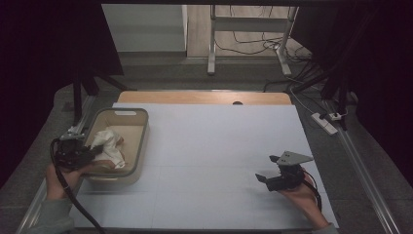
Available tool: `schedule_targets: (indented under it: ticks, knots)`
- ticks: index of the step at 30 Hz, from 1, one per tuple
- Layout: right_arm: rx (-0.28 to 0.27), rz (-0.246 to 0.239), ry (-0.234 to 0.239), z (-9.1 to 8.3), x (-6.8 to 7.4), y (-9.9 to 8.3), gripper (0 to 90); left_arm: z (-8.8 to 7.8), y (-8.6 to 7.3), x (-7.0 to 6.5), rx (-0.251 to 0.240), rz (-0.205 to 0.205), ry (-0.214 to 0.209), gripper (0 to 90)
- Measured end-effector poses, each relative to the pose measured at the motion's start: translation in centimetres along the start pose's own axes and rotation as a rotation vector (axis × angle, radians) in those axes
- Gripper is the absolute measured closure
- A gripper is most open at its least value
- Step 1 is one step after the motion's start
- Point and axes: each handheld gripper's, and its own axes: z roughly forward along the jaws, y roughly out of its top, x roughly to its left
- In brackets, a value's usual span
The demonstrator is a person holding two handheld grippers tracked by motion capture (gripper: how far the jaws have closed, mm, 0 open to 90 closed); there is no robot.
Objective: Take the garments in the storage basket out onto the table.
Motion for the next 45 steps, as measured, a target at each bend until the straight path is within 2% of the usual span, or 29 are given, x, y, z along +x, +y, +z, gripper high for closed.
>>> schedule_targets:
  ticks: [5, 16, 19, 29, 34, 45]
  knots:
    - [-0.002, -0.001, 0.003, 0.0, 0.0, 0.0, 11.0, -0.8, 0.1, -0.1, -0.064, 0.001, -0.023, 78.3]
    - [-0.003, 0.001, 0.000, 0.0, 0.0, 0.0, 11.0, -1.7, 0.2, -0.4, -0.137, -0.006, -0.063, 78.3]
    - [-0.004, 0.001, 0.000, 0.0, 0.0, 0.0, 11.1, -2.0, 0.3, -0.5, -0.159, -0.005, -0.089, 78.2]
    - [-0.005, -0.003, 0.004, -0.1, 0.0, 0.0, 11.1, -2.9, 0.5, -0.9, -0.229, -0.011, -0.111, 78.2]
    - [-0.004, -0.002, 0.004, 0.0, 0.0, 0.0, 11.1, -3.4, 0.5, -1.0, -0.273, -0.028, -0.130, 78.3]
    - [0.001, -0.003, 0.000, 0.0, 0.0, 0.0, 11.1, -4.3, 0.7, -1.5, -0.344, -0.027, -0.161, 78.2]
